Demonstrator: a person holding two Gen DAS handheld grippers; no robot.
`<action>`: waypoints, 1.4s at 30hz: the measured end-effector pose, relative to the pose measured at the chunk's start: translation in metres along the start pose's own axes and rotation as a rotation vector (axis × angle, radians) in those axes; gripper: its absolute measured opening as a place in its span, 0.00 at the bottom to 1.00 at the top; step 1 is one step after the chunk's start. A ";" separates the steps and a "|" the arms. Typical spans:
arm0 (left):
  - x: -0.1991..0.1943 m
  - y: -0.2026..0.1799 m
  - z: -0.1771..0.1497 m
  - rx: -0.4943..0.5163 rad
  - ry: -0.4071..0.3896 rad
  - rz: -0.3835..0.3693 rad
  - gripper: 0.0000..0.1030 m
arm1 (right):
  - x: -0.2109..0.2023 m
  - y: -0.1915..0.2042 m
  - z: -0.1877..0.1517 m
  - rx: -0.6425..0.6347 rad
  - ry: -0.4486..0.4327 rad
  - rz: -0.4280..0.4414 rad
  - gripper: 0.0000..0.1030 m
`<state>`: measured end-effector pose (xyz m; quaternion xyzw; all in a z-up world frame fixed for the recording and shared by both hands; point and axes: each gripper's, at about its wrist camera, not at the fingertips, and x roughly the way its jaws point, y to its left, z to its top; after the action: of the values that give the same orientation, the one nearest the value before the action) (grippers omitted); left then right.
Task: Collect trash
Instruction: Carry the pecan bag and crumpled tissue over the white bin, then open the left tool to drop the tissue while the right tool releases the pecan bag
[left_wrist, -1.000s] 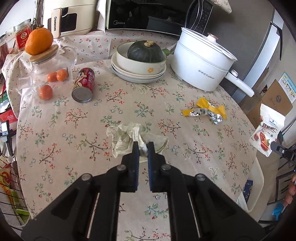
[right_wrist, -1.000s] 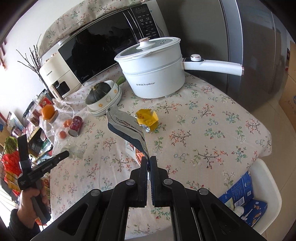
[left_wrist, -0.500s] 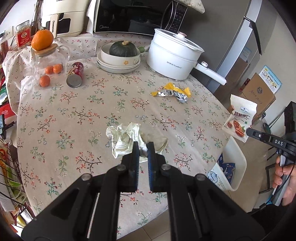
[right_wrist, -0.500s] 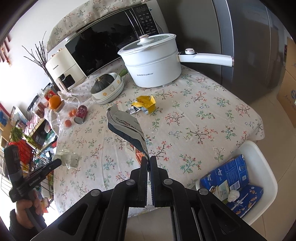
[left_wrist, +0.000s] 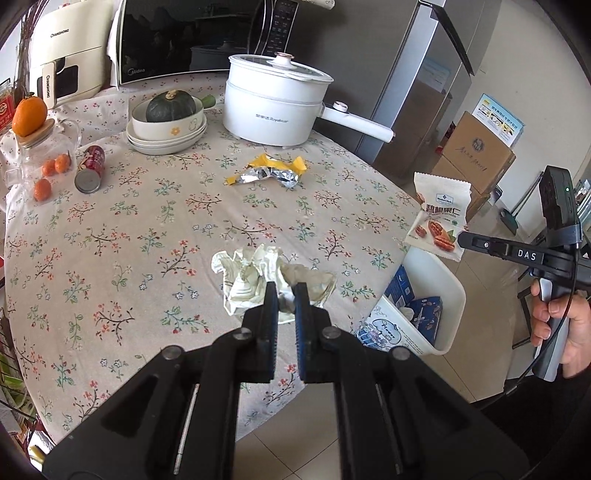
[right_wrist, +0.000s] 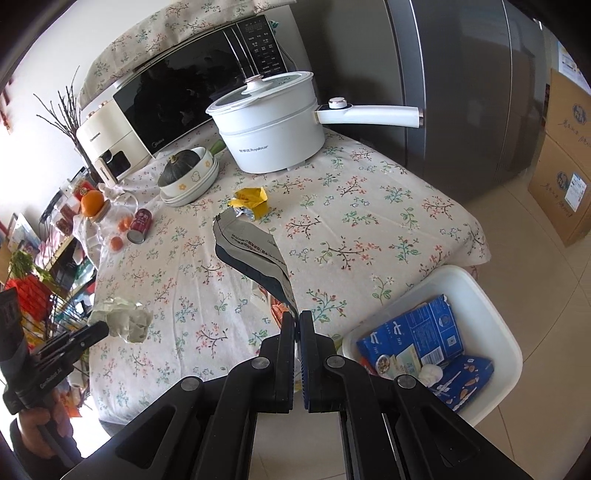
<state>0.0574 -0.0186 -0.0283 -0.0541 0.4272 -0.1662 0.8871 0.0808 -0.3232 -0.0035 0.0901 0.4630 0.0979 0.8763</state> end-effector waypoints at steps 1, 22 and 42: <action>0.002 -0.004 0.000 0.008 0.004 -0.006 0.09 | -0.001 -0.003 -0.001 0.000 0.001 -0.005 0.03; 0.052 -0.107 -0.005 0.177 0.068 -0.113 0.09 | -0.007 -0.108 -0.039 0.091 0.065 -0.144 0.03; 0.114 -0.201 -0.017 0.310 0.150 -0.249 0.09 | -0.004 -0.173 -0.061 0.175 0.113 -0.181 0.03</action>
<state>0.0601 -0.2452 -0.0761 0.0428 0.4514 -0.3419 0.8231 0.0429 -0.4870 -0.0768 0.1183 0.5246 -0.0175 0.8429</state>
